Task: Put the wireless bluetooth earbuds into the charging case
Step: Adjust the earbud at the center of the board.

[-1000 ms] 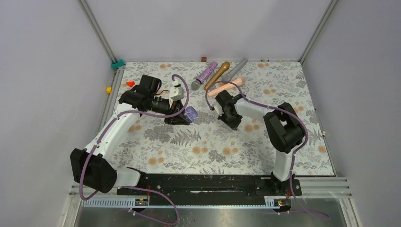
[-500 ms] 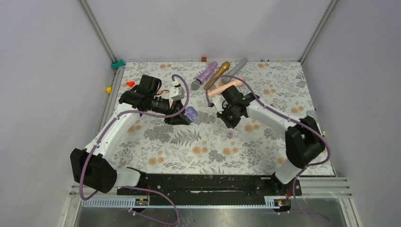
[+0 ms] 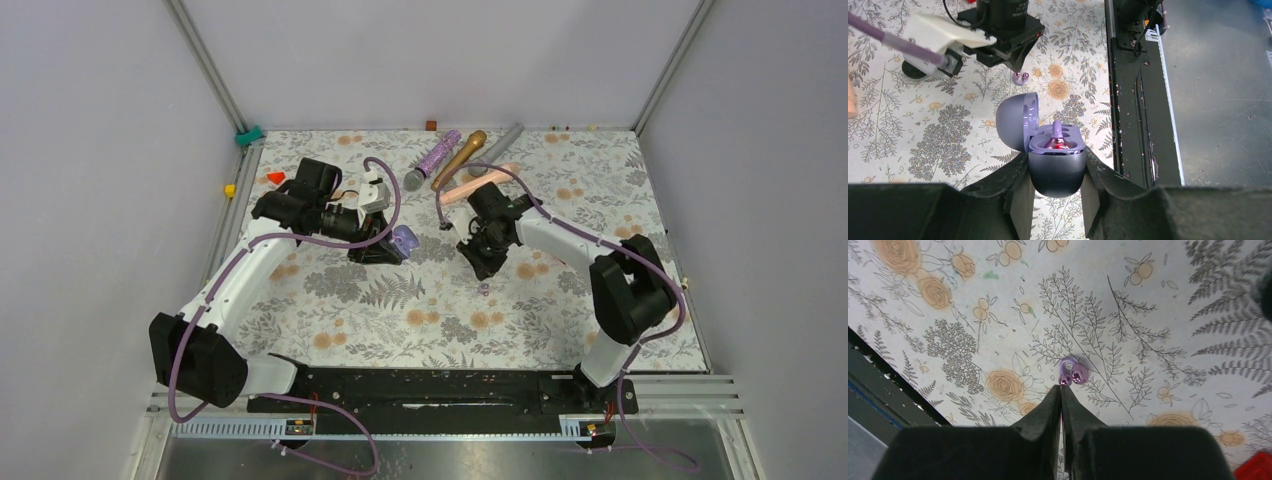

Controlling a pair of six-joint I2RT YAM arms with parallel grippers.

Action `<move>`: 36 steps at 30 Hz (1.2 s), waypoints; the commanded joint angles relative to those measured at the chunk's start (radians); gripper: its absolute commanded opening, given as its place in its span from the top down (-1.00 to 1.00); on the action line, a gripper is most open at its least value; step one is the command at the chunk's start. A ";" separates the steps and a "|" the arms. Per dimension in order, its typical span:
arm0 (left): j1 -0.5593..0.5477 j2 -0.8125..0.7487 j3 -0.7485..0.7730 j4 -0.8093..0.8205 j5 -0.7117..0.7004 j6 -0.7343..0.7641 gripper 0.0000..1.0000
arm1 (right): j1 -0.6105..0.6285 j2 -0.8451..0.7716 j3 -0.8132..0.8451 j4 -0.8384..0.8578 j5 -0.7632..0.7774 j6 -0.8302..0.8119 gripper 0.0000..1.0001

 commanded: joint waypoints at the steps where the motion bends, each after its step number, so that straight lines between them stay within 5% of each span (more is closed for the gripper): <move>1: 0.007 0.003 -0.005 0.030 0.029 0.002 1.00 | 0.014 0.050 0.043 -0.062 0.034 0.058 0.77; 8: 0.007 0.001 -0.003 0.029 0.027 0.002 1.00 | 0.019 0.105 0.046 -0.063 0.127 0.021 0.58; 25: 0.007 0.000 -0.003 0.029 0.026 -0.001 1.00 | 0.050 0.200 0.093 -0.078 0.210 0.001 0.60; 36: 0.007 0.002 -0.002 0.030 0.026 0.000 1.00 | 0.050 0.066 0.056 -0.045 0.153 -0.023 0.57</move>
